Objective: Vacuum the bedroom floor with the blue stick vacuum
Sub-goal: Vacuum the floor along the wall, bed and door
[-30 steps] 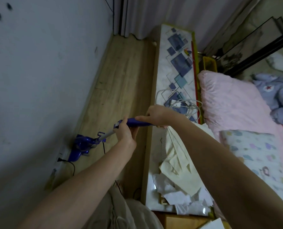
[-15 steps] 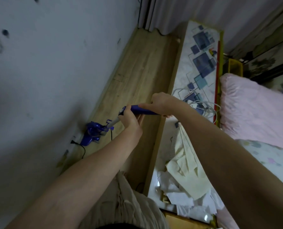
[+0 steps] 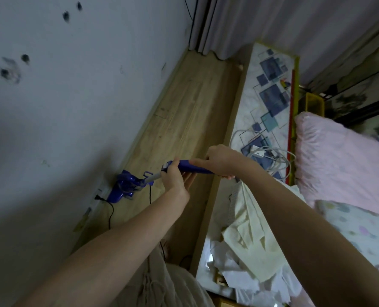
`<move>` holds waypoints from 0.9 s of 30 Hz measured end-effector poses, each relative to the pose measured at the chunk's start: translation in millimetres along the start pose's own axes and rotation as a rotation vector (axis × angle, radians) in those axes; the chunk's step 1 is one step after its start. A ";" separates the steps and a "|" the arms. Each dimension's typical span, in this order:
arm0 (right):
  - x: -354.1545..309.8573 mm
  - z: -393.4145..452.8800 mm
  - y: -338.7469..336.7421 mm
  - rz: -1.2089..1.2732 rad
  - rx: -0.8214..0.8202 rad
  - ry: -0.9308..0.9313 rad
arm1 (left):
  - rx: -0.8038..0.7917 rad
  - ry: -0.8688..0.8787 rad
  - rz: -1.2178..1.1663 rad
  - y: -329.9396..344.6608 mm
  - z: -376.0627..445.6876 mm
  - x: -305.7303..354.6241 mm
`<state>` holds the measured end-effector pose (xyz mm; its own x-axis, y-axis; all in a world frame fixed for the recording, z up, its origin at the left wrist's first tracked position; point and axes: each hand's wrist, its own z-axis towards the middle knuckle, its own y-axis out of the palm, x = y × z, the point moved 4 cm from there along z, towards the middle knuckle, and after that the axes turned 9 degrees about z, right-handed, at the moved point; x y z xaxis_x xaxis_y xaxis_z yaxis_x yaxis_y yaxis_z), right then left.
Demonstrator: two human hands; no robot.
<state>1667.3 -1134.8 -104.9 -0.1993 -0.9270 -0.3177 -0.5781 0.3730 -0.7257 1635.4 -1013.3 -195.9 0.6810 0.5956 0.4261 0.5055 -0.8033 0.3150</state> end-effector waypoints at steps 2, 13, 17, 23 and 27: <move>2.5 -0.5 -3.4 -0.009 -0.005 0.009 | 0.005 -0.012 0.002 3.9 -3.0 -0.6; 25.3 -15.5 -20.7 -0.044 0.070 0.084 | -0.054 -0.100 0.068 36.1 -16.0 -17.1; 18.5 -5.5 -16.9 -0.021 0.078 0.072 | -0.032 -0.042 0.062 32.2 -6.2 -7.4; 12.9 6.1 -1.6 -0.038 0.083 0.043 | -0.006 -0.027 0.093 19.5 -1.8 -0.8; 10.4 9.5 -8.3 -0.050 0.086 0.022 | -0.056 -0.061 0.058 20.9 -1.6 7.3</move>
<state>1677.5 -1147.2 -108.0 -0.1901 -0.9447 -0.2671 -0.5175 0.3276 -0.7905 1650.1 -1025.7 -184.9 0.7398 0.5460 0.3932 0.4352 -0.8339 0.3393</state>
